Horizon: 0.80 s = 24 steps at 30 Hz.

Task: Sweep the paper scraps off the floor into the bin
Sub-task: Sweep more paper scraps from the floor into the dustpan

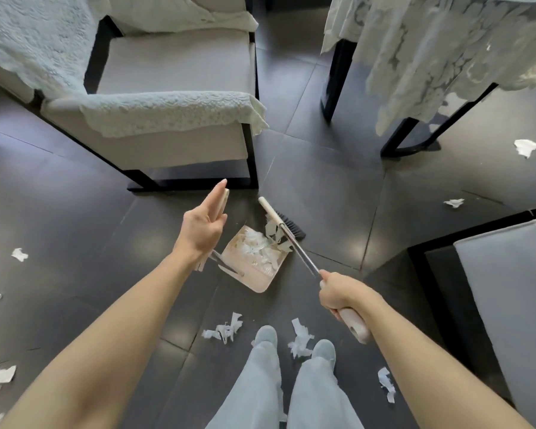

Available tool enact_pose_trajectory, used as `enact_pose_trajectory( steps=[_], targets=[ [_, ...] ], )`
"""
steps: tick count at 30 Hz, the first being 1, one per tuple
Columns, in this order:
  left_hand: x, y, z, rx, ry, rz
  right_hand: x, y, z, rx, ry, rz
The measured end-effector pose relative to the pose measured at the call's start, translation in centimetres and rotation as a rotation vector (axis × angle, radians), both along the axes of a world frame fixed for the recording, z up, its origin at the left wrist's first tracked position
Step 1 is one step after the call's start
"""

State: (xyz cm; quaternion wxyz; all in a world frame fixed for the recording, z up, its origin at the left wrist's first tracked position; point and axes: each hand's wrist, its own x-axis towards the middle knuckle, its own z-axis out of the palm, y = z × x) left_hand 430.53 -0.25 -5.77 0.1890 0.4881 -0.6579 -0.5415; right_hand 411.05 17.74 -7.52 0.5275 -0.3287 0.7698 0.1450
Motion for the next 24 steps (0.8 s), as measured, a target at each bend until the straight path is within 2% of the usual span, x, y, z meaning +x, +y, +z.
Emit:
enact_pose_trajectory(
  steps=[8,15,24],
  targets=[
    [2.5,0.3,0.5,0.038,0.059,0.017,3.1,2.4,4.8,0.013,-0.285,-0.343],
    [8.6,6.7,0.7,0.041,0.139,0.048,5.1,6.9,7.9,-0.055,-0.268,-0.425],
    [18.1,20.4,-0.2,-0.17,0.122,0.053,10.9,18.9,9.0,-0.205,-0.249,-0.499]
  ],
)
